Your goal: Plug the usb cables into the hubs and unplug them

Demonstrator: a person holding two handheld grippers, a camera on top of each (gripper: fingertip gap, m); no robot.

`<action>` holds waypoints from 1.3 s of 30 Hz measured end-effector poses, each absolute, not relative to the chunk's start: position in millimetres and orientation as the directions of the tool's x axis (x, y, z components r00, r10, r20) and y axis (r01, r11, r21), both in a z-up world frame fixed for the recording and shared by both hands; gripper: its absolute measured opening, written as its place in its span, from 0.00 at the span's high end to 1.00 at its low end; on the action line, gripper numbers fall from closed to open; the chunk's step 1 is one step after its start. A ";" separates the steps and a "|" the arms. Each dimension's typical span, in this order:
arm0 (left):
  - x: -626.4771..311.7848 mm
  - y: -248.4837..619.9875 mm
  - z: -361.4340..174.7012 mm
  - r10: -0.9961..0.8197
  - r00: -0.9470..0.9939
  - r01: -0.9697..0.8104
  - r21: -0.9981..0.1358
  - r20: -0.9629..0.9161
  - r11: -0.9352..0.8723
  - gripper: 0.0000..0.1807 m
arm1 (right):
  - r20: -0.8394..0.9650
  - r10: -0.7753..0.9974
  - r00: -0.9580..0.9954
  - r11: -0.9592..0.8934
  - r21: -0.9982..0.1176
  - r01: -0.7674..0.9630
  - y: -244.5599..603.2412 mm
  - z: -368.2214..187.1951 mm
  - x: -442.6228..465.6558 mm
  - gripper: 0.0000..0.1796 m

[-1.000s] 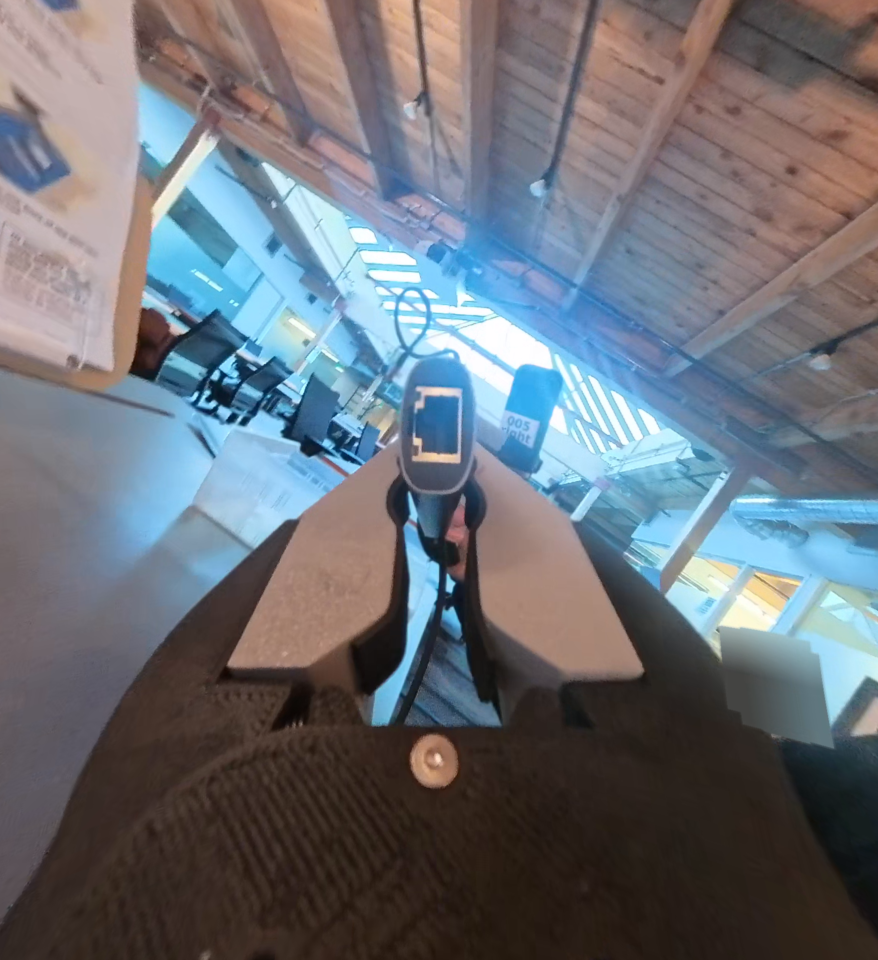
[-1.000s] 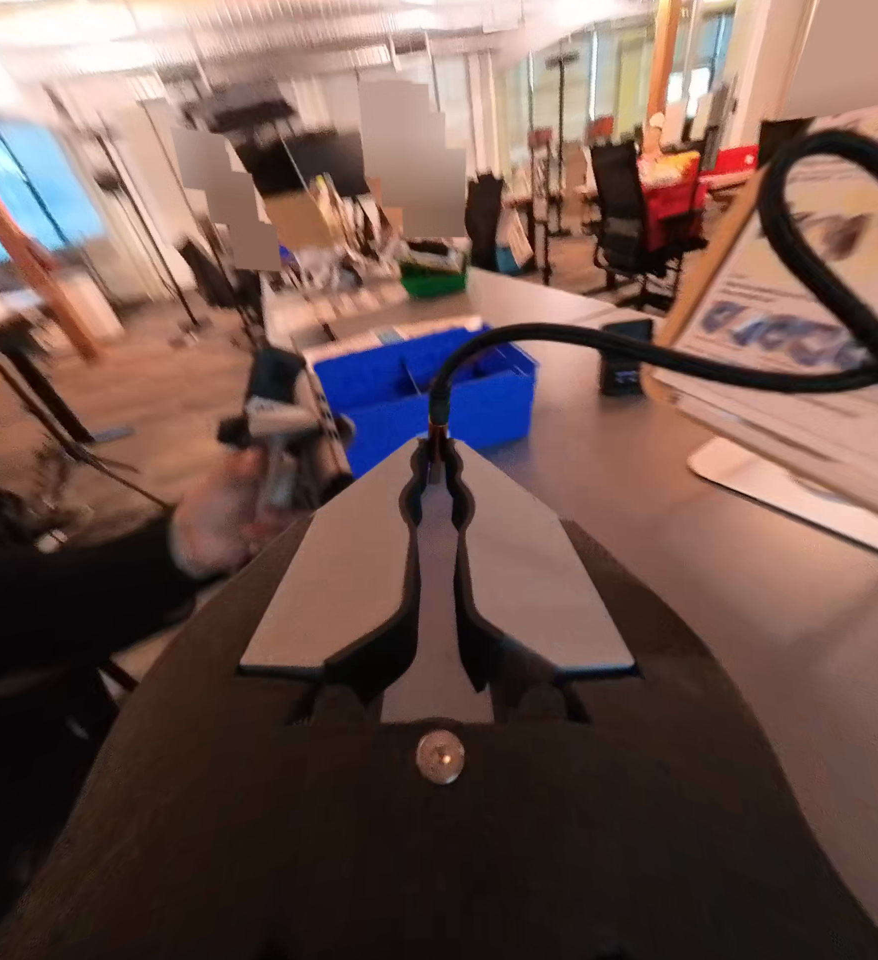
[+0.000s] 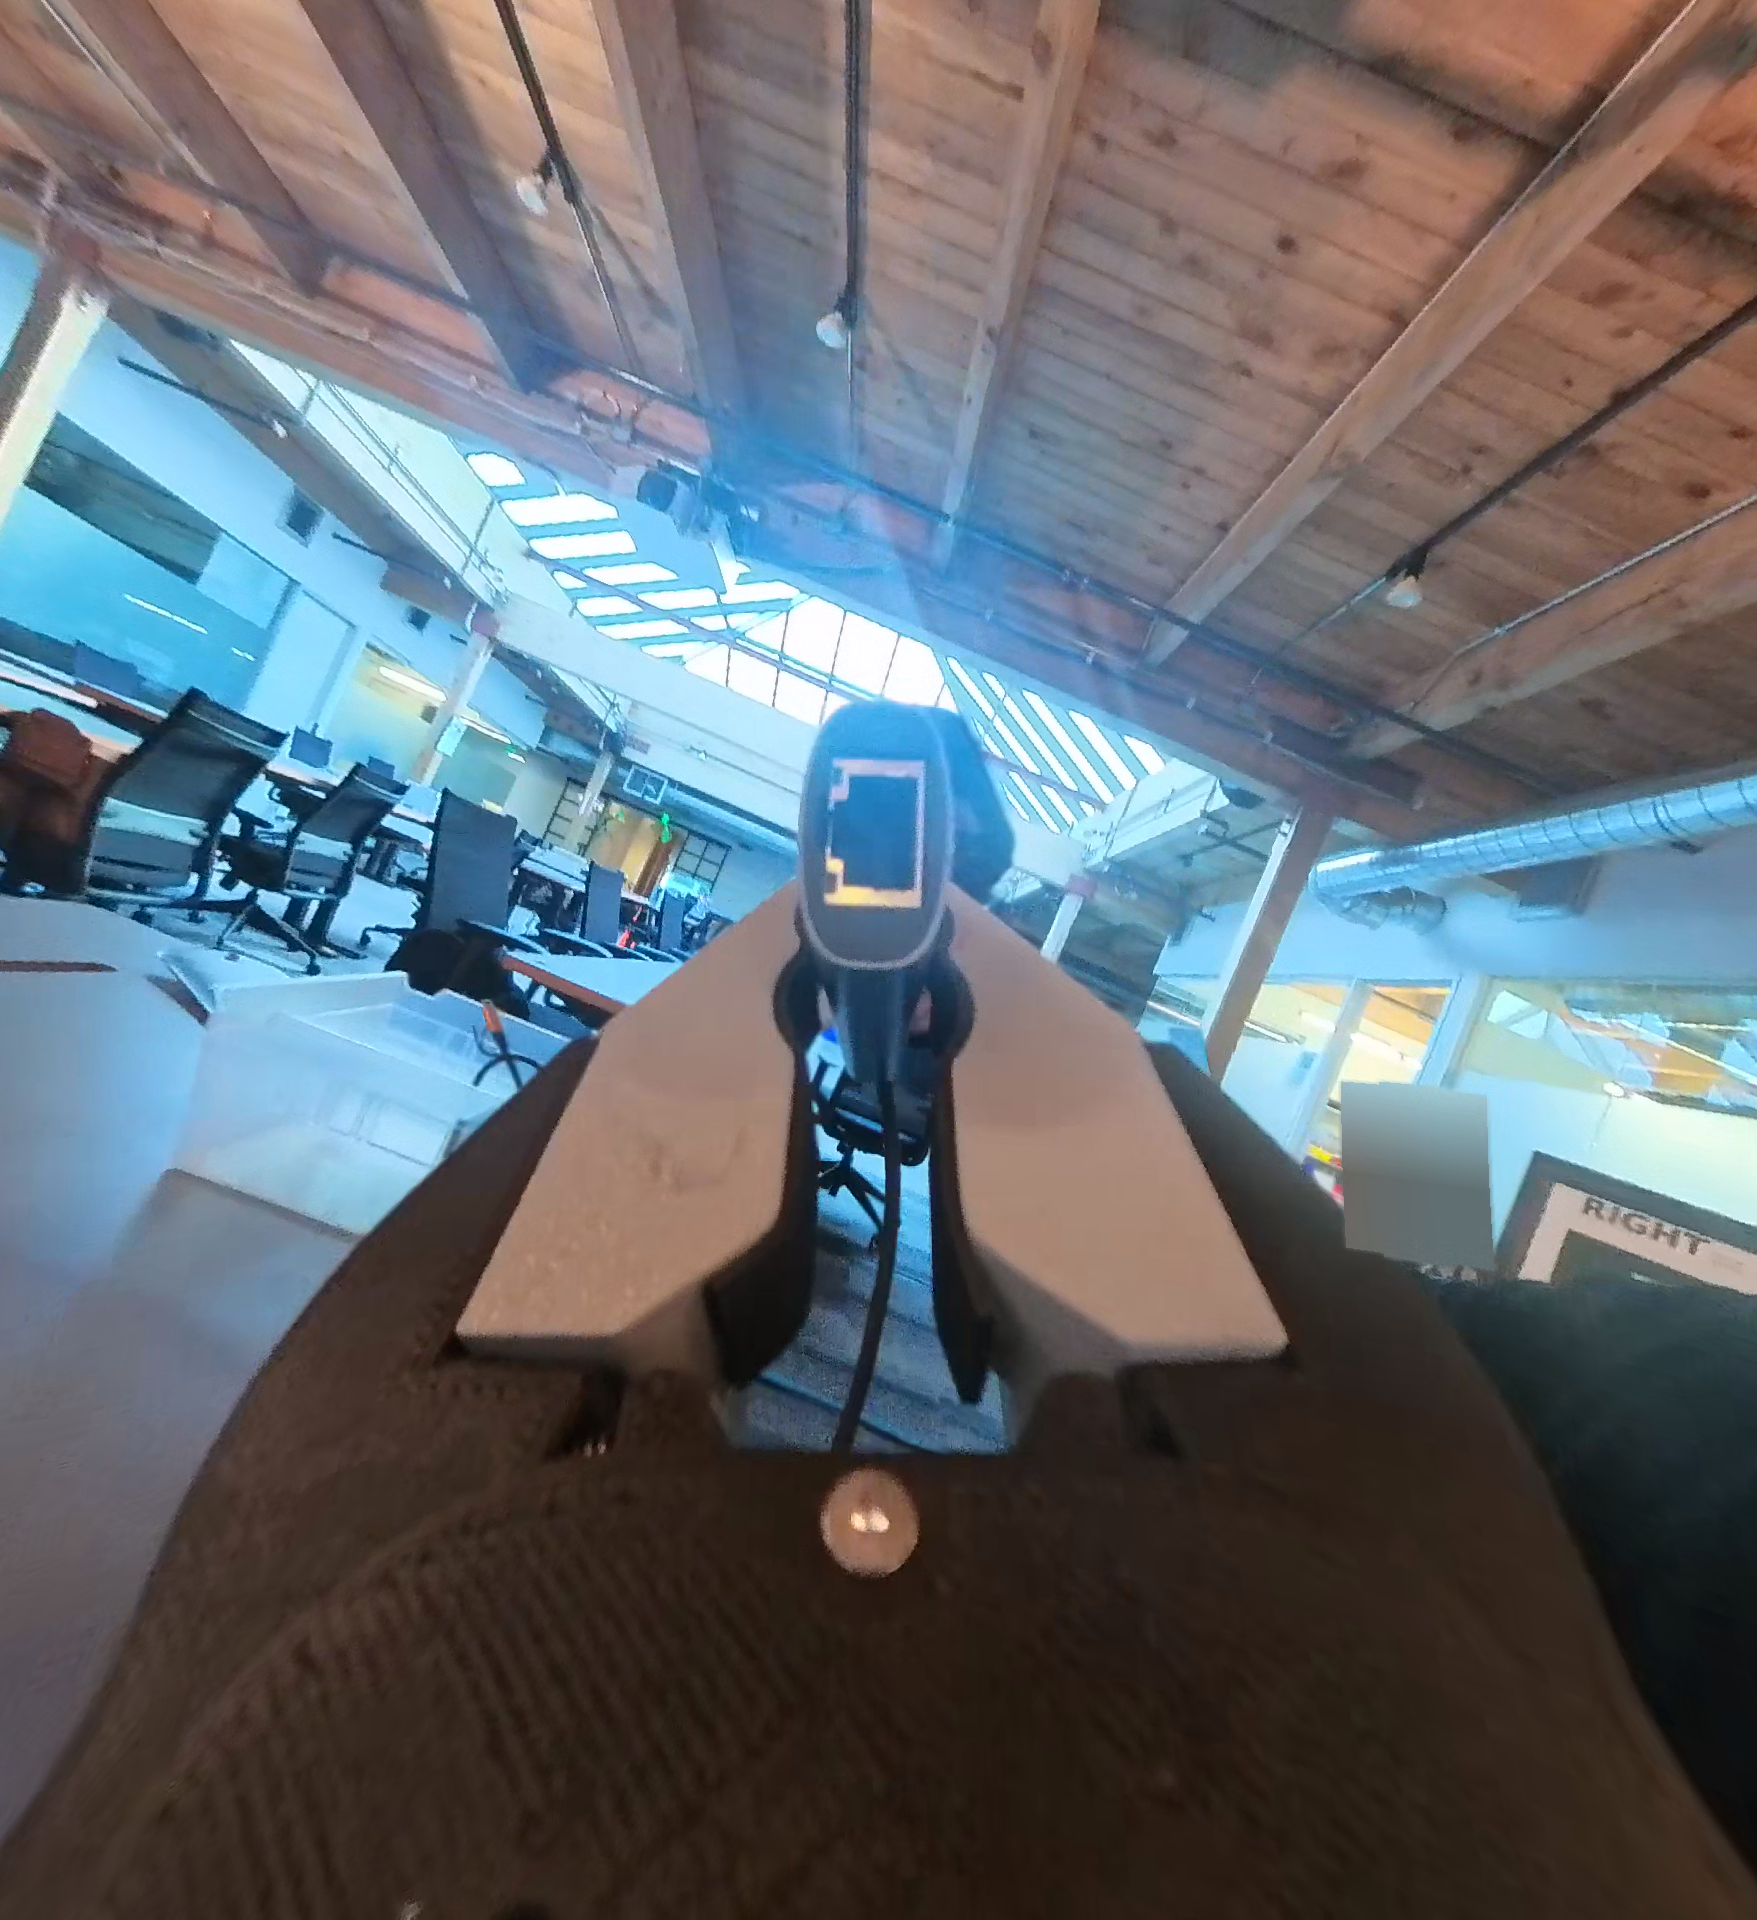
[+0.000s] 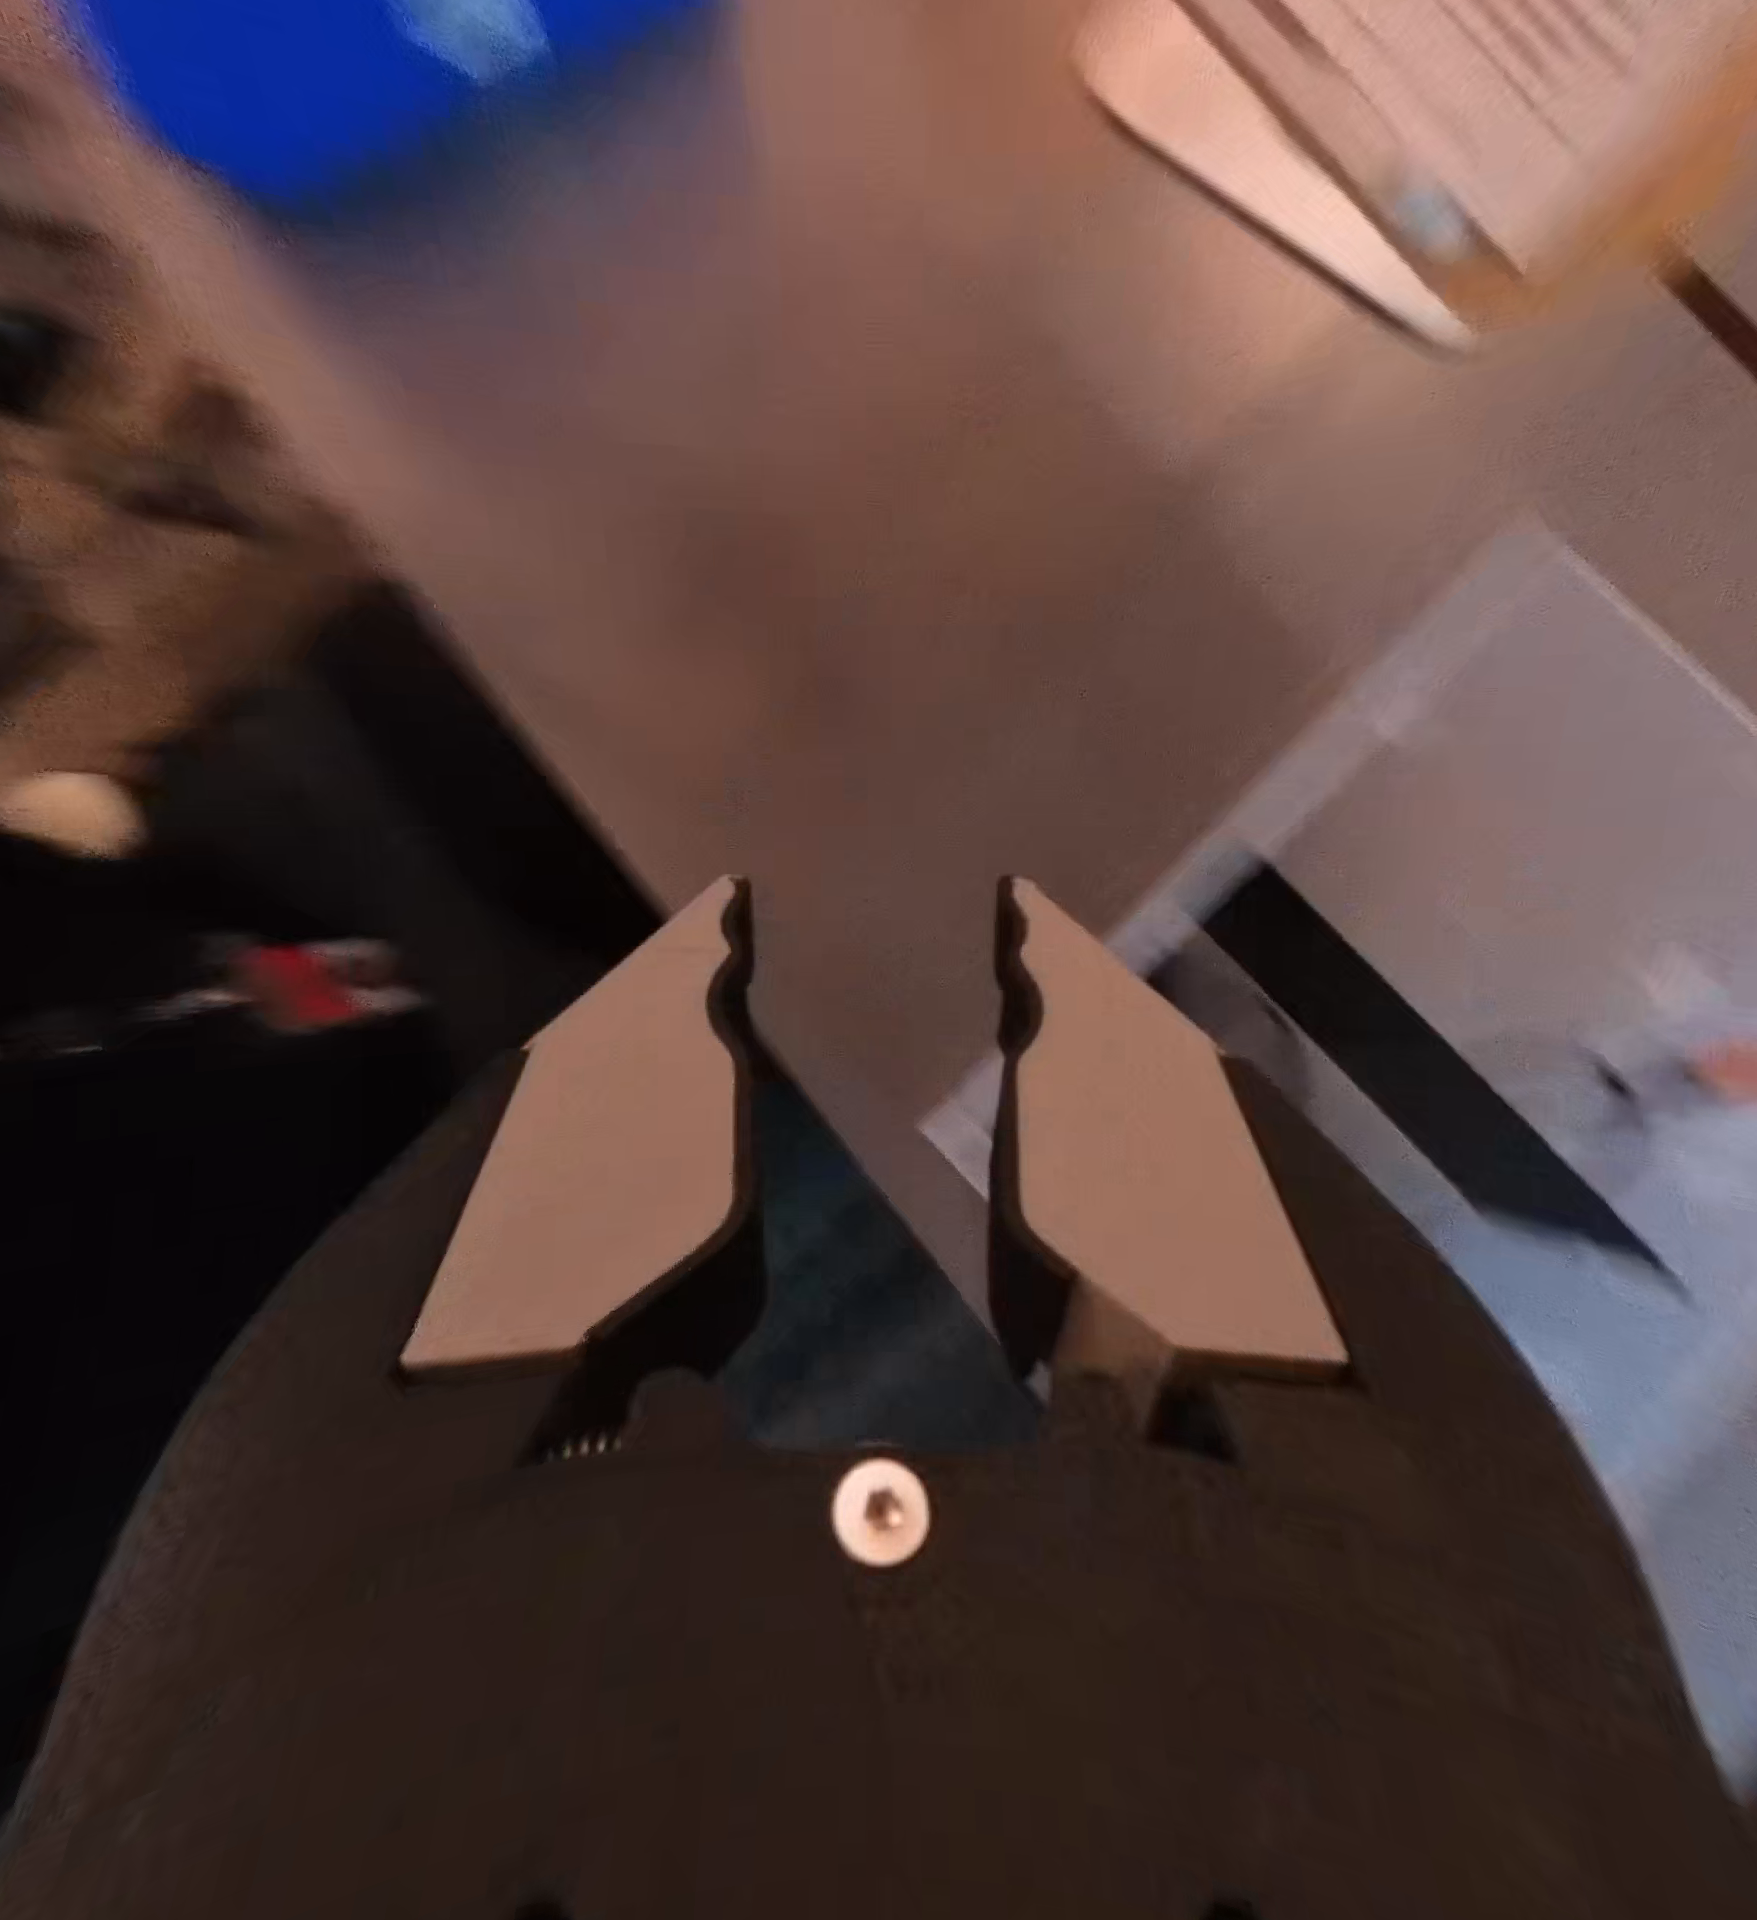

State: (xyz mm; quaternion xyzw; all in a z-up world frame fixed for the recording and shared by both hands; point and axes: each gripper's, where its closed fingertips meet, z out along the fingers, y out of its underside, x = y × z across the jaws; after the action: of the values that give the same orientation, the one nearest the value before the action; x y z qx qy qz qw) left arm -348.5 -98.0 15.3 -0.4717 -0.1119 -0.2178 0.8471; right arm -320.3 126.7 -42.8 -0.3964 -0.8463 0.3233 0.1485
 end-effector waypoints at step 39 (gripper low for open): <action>-403.1 -140.2 6.2 -0.061 0.899 0.406 -0.773 0.434 0.487 1.00 | 0.433 0.834 -0.343 0.538 -0.499 0.679 336.0 -131.4 -529.8 0.92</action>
State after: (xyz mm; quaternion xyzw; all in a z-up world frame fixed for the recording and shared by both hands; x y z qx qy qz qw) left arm -403.1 -140.2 6.2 -0.4870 -0.1771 -0.1384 0.8440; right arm -529.8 336.0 -131.4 -0.4664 -0.8111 0.1155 0.3335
